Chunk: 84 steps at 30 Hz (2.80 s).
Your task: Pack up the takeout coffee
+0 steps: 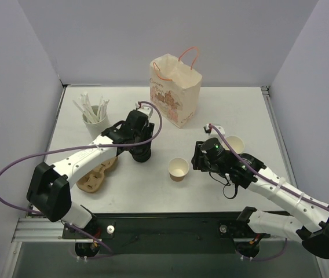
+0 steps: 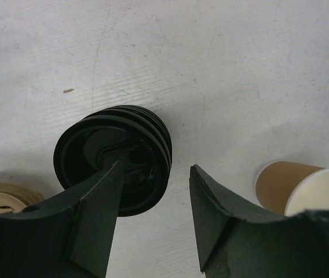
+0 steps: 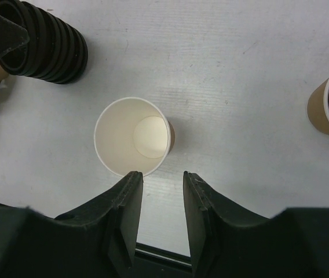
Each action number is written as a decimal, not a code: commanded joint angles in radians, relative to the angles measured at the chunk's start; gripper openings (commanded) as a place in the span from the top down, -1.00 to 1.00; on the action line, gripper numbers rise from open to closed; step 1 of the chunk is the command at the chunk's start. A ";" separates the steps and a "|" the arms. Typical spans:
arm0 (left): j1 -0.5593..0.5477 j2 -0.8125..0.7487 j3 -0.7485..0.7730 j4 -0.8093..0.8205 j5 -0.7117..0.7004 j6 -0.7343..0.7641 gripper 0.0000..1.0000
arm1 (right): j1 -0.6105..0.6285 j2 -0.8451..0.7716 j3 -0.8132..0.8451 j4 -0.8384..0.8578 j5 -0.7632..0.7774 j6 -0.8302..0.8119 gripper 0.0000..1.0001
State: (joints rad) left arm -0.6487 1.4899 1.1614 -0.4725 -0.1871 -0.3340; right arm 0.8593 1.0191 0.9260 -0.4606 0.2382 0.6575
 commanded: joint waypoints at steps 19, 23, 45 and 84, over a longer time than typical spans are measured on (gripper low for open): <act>-0.025 0.090 0.064 0.029 -0.055 0.007 0.17 | 0.009 -0.031 0.033 -0.043 0.069 -0.044 0.32; -0.026 0.093 0.064 0.020 -0.057 0.009 0.31 | 0.009 -0.042 0.024 -0.044 0.073 -0.044 0.32; -0.028 0.115 0.080 -0.002 -0.060 0.015 0.29 | 0.009 -0.086 0.007 -0.044 0.078 -0.044 0.32; -0.026 -0.075 0.167 -0.104 0.046 0.024 0.89 | 0.010 -0.148 -0.035 0.181 -0.050 -0.174 0.31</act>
State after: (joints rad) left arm -0.6724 1.4853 1.2762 -0.5655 -0.1448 -0.3107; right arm 0.8608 0.9161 0.9028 -0.3874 0.2184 0.5285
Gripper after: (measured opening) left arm 0.043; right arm 0.345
